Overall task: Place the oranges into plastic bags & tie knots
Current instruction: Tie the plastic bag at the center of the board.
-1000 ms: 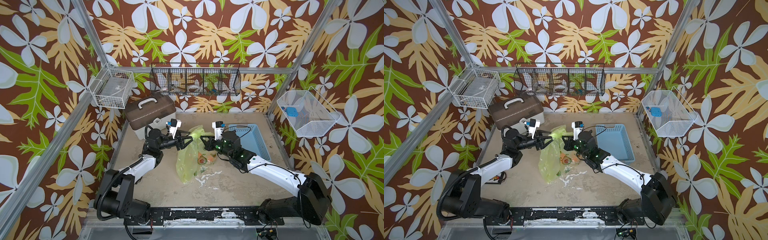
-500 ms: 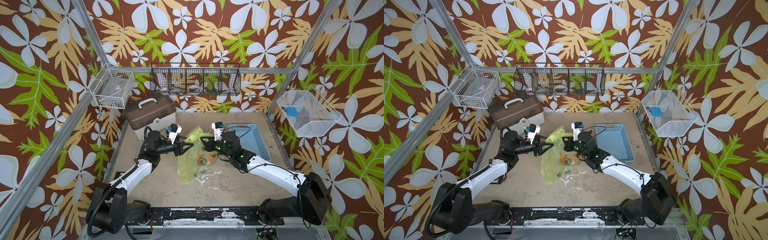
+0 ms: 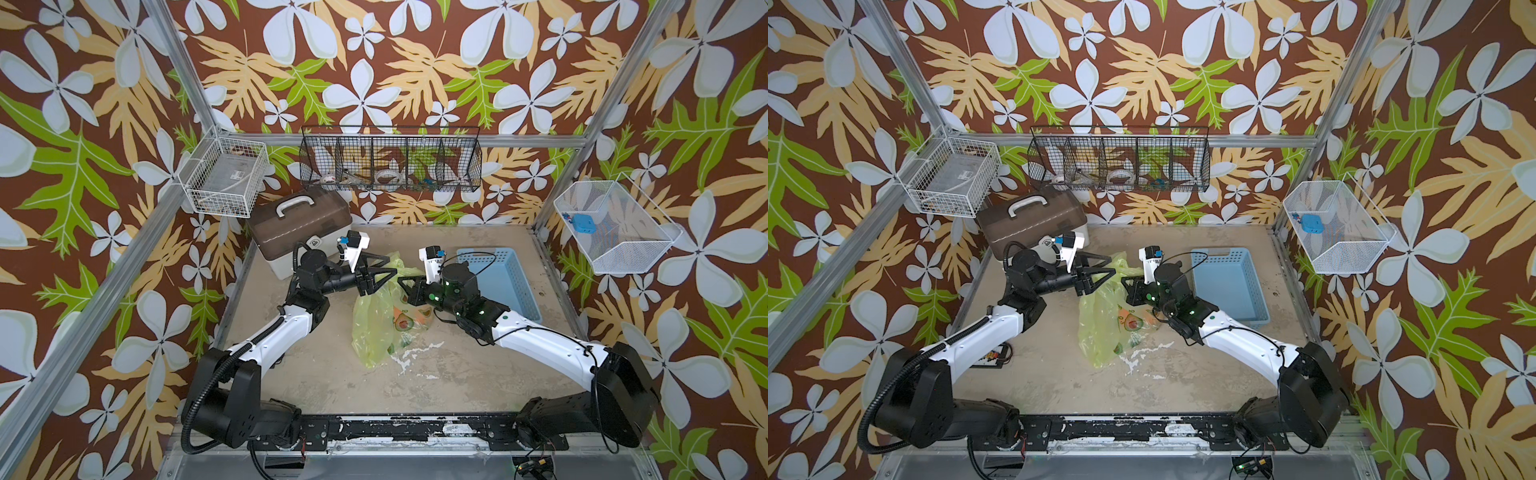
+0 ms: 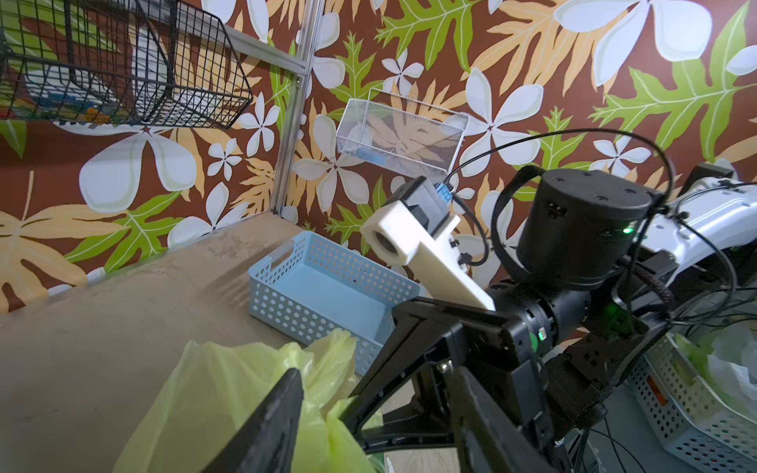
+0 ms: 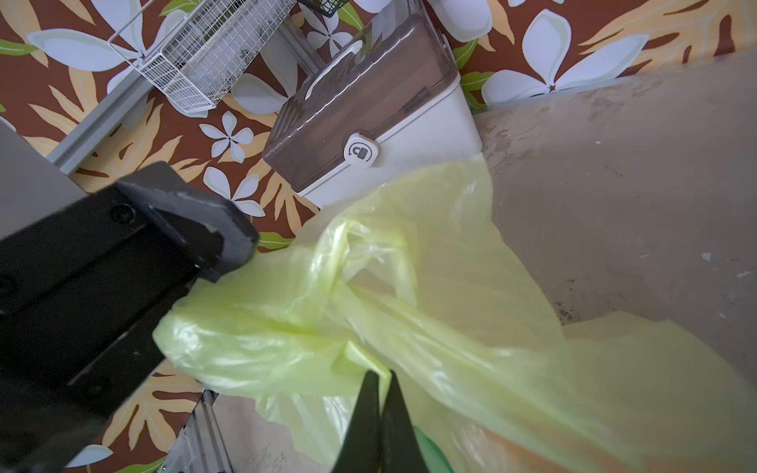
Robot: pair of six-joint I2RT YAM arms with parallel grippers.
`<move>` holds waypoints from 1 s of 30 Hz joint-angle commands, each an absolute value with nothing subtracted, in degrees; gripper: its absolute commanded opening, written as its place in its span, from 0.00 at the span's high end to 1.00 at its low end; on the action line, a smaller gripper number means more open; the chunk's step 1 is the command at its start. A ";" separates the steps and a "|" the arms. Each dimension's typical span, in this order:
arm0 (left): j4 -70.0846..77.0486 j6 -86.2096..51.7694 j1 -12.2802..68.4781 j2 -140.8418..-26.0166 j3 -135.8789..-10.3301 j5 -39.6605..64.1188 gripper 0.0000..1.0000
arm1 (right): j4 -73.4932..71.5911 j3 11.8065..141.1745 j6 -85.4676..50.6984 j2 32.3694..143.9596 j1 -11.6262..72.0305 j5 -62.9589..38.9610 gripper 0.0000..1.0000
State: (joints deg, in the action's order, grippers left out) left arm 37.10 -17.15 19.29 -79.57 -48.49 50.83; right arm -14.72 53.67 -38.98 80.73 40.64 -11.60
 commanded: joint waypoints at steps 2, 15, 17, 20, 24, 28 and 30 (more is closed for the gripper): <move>27.95 -10.08 19.43 -79.47 -47.97 48.73 0.43 | -14.99 53.70 -38.86 80.51 40.86 -11.86 1.00; 22.50 -5.87 19.40 -76.58 -47.59 38.15 0.25 | -15.56 52.56 -39.56 80.26 40.80 -12.61 1.00; 21.52 -5.38 19.36 -75.94 -48.28 37.27 0.23 | -15.73 52.63 -39.56 80.38 40.95 -12.98 1.00; 15.44 -2.90 19.42 -76.44 -51.53 37.53 0.23 | -15.88 52.82 -39.57 80.67 40.98 -13.35 1.00; 6.65 0.88 19.42 -78.57 -55.28 37.81 0.23 | -16.08 53.03 -39.55 81.03 41.08 -13.68 1.00; 3.58 2.04 19.45 -79.93 -56.12 39.98 0.22 | -16.34 53.02 -39.64 81.46 41.19 -13.80 1.00; 3.27 1.93 19.37 -79.82 -55.91 39.99 0.22 | -16.34 53.00 -39.65 81.61 41.13 -13.79 1.00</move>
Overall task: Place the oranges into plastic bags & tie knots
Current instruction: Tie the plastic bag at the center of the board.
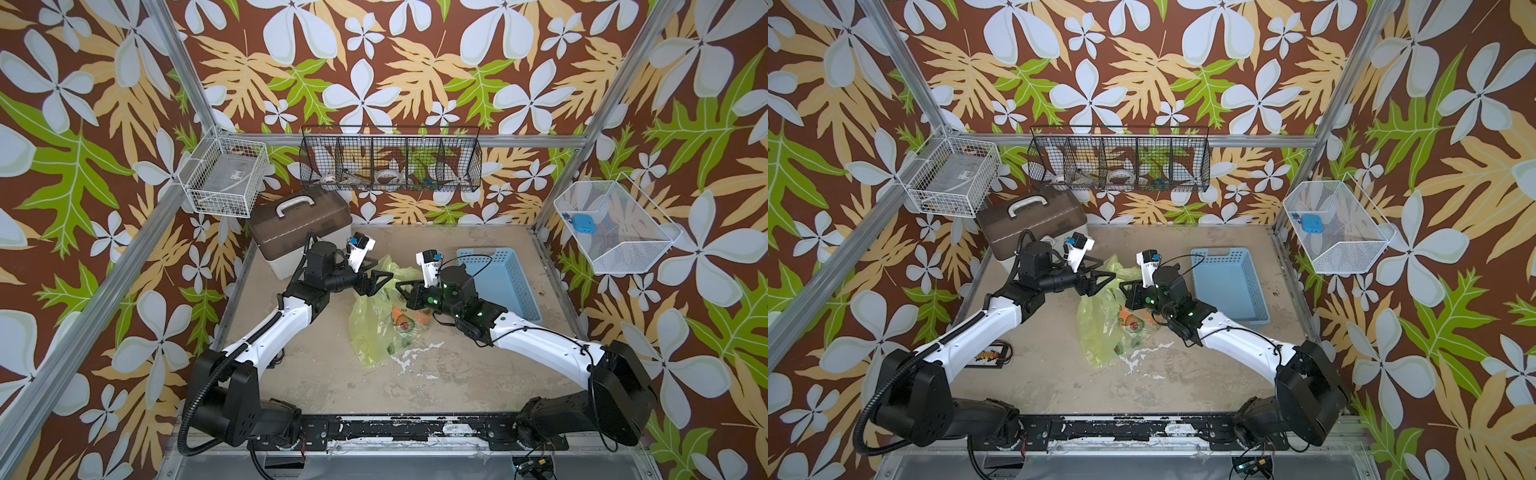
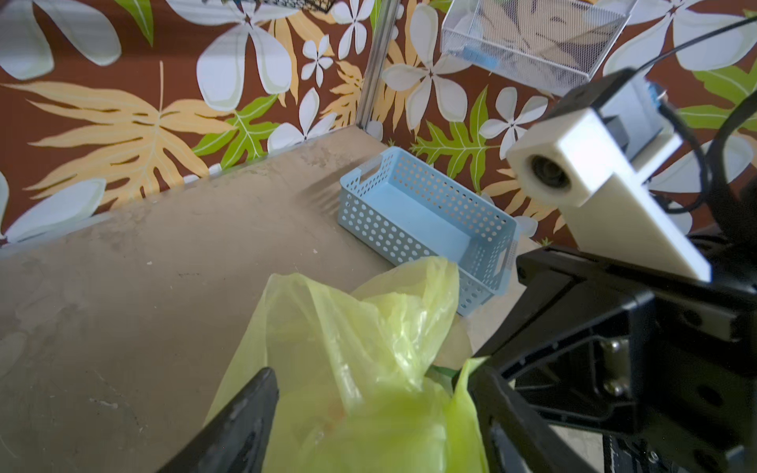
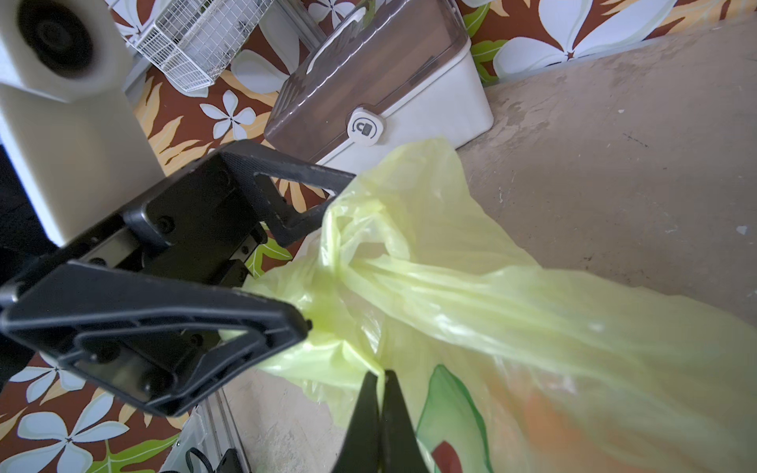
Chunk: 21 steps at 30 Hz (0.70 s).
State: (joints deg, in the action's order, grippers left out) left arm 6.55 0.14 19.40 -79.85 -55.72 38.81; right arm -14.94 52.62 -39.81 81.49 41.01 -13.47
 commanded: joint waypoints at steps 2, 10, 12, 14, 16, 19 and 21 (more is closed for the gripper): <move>3.05 1.93 19.36 -79.31 -55.72 39.95 0.22 | -16.40 52.92 -39.64 81.74 41.19 -13.79 1.00; -1.29 2.69 19.40 -77.34 -56.80 39.49 0.22 | -16.52 52.61 -39.73 81.74 41.22 -13.71 1.00; -3.10 3.64 19.34 -77.60 -57.44 39.31 0.22 | -16.61 52.61 -39.73 81.83 41.18 -13.80 1.00; -4.30 4.25 19.34 -77.95 -57.81 38.89 0.22 | -16.65 52.61 -39.89 81.83 41.16 -13.87 1.00; -4.81 4.68 19.35 -78.43 -57.83 38.75 0.25 | -16.79 52.47 -39.90 81.83 41.16 -13.84 1.00; -5.38 5.27 19.38 -79.16 -57.92 39.26 0.38 | -16.83 52.58 -39.86 81.96 41.19 -14.13 1.00; -5.06 5.27 19.35 -79.73 -57.91 39.29 0.54 | -16.87 52.61 -39.89 82.00 41.20 -14.30 1.00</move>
